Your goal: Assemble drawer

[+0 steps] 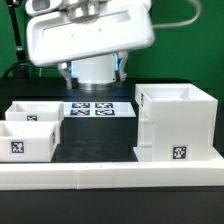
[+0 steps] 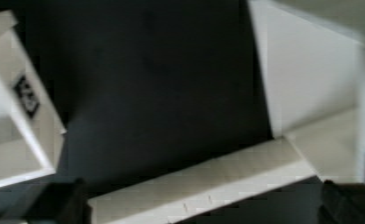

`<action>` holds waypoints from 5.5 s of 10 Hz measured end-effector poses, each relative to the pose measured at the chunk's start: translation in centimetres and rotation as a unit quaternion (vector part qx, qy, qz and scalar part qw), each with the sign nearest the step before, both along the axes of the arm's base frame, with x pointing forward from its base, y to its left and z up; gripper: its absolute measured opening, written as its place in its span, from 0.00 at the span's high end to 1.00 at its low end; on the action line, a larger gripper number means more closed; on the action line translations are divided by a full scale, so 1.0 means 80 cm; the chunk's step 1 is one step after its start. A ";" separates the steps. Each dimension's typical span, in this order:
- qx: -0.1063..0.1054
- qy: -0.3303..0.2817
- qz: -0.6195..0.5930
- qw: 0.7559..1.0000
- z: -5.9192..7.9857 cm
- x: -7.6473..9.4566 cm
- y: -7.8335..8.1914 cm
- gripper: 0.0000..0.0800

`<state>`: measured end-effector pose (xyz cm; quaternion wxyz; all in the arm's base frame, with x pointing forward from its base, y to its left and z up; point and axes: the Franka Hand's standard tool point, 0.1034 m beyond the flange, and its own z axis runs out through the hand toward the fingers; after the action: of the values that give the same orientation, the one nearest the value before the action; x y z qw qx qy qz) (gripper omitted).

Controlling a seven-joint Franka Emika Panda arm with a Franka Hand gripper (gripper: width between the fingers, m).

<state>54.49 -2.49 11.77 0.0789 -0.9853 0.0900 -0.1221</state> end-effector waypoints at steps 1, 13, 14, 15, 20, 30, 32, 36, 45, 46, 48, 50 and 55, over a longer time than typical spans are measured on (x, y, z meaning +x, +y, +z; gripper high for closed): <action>-0.013 -0.005 0.039 0.999 0.000 0.001 -0.001 0.19; -0.052 0.041 0.057 0.996 -0.056 -0.028 -0.074 0.19; -0.052 0.041 0.057 0.996 -0.056 -0.028 -0.074 0.19; -0.046 0.048 0.034 0.997 -0.059 -0.030 -0.072 0.19; -0.049 0.079 -0.005 0.996 -0.108 -0.032 -0.089 0.19; -0.064 0.082 0.036 0.994 -0.133 -0.042 -0.095 0.19; -0.062 0.085 0.049 0.993 -0.136 -0.038 -0.096 0.19; -0.058 0.087 0.016 0.994 -0.139 -0.040 -0.088 0.19; -0.060 0.086 0.011 0.994 -0.139 -0.040 -0.084 0.95; -0.060 0.086 0.011 0.994 -0.139 -0.040 -0.084 0.95; -0.060 0.086 0.011 0.994 -0.139 -0.040 -0.084 0.95; -0.060 0.086 0.011 0.994 -0.139 -0.040 -0.084 0.95; -0.060 0.080 0.034 0.994 -0.116 -0.052 -0.074 0.95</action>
Offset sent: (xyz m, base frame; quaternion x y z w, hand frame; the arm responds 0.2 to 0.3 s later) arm 0.0000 0.0000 0.0000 0.0000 0.0000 -0.0650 0.9979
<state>50.36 -8.38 2.51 0.0160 -0.9973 0.0548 -0.0455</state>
